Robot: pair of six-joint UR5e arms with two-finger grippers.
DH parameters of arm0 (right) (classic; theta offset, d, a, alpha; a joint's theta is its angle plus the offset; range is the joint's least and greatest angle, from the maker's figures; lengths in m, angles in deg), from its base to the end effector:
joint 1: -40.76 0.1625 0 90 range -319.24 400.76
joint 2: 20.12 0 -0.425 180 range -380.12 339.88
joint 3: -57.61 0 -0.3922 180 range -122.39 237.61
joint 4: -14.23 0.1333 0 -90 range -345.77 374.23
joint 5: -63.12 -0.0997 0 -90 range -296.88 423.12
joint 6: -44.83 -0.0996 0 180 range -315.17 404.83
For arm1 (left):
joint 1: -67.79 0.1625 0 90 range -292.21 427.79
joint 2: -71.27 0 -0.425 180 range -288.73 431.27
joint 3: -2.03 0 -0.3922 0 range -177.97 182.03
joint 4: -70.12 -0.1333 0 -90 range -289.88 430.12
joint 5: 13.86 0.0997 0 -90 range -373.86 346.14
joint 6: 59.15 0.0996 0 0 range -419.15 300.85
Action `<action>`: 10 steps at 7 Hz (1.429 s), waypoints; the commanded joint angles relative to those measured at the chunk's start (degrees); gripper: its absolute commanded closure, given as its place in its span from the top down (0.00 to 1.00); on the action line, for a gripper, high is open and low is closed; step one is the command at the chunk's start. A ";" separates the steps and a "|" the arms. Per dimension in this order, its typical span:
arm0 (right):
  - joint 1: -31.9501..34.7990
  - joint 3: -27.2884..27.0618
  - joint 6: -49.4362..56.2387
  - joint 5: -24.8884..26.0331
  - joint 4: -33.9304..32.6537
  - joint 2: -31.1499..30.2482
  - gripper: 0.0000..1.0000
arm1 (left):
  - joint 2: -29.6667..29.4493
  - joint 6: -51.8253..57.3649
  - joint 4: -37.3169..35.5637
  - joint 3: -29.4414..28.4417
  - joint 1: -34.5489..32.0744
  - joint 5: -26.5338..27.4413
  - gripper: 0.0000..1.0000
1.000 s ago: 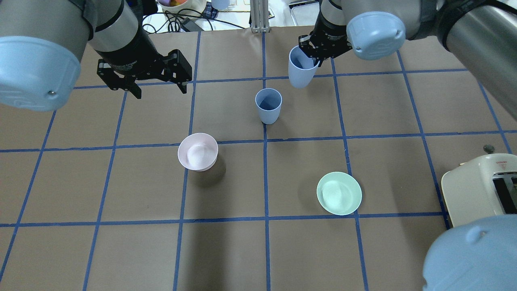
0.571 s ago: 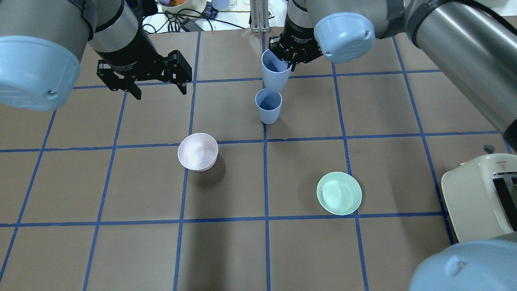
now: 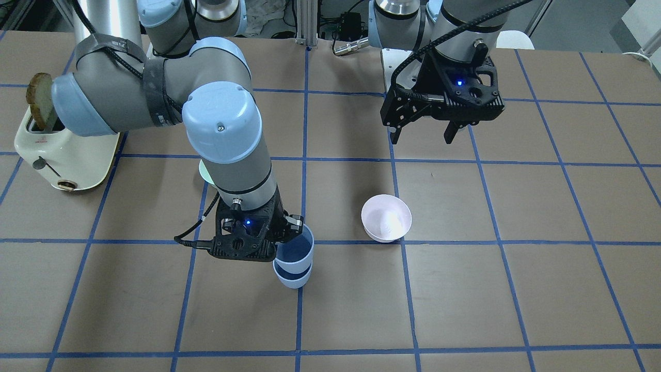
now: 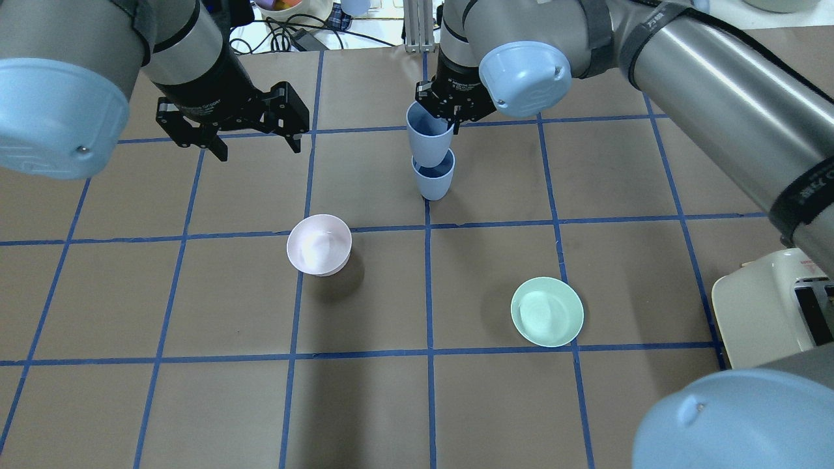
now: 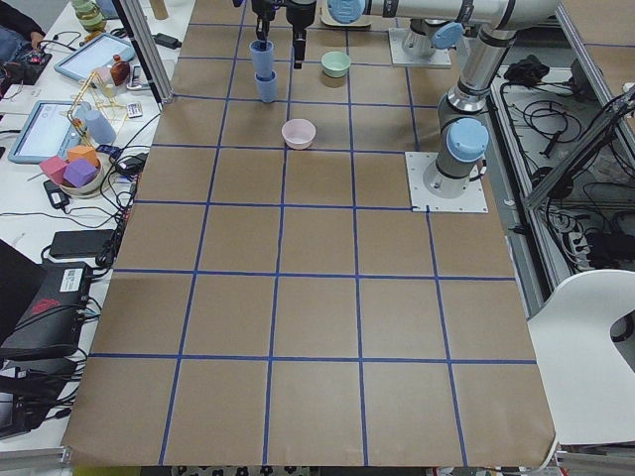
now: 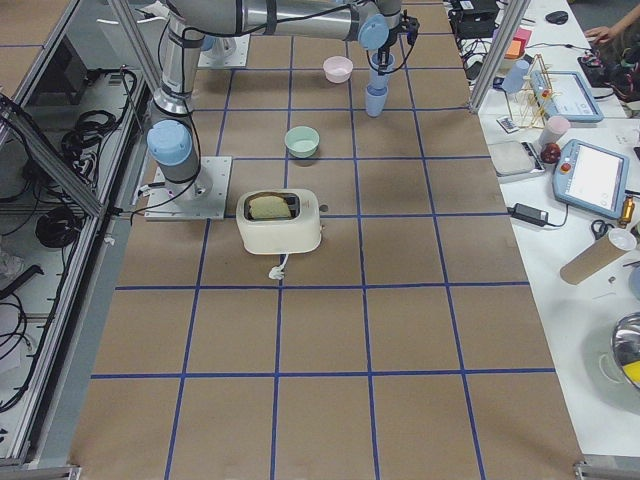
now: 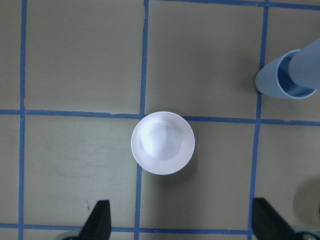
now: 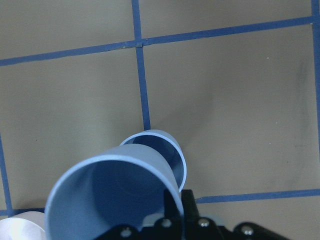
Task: Stack blue cups with both arms
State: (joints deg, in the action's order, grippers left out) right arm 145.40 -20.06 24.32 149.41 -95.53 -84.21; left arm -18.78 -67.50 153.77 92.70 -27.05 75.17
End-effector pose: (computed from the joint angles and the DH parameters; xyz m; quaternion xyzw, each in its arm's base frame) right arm 0.3063 -0.6195 0.3646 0.0494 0.9968 -0.0416 0.0471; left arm -0.1768 -0.4884 0.4932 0.0302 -0.9983 0.0478 0.0140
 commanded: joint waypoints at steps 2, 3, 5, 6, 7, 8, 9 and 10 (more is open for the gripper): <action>0.04 0.06 0.73 0.81 -0.81 1.08 0.05 | 0.05 0.00 0.12 -0.06 0.00 0.00 1.00; 0.04 -0.03 0.65 0.81 -0.81 1.16 0.05 | 0.05 0.00 0.12 0.03 0.00 0.09 1.00; 0.04 -0.20 0.47 0.73 -0.81 1.69 0.12 | 0.05 0.00 0.03 0.03 0.00 0.00 1.00; 0.04 -0.29 -0.05 0.64 -0.72 2.65 0.34 | -0.04 0.00 0.03 0.03 0.00 0.00 1.00; 0.04 -0.12 -0.06 0.81 -0.81 3.01 0.69 | 0.05 0.00 0.03 0.03 0.00 0.09 1.00; -0.14 -0.12 0.38 0.99 -0.64 2.66 0.92 | 0.05 0.00 0.03 0.03 0.00 0.00 1.00; -1.01 0.75 0.64 0.90 -0.29 2.31 0.98 | -0.04 0.00 0.03 0.03 0.00 0.00 1.00; -3.37 2.42 1.17 0.73 0.50 1.35 1.00 | 0.05 0.00 0.03 0.03 0.00 0.09 1.00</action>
State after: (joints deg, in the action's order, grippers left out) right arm 144.12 -19.17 24.97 150.27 -95.75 -82.01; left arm -18.77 -67.50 153.79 92.73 -27.04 75.20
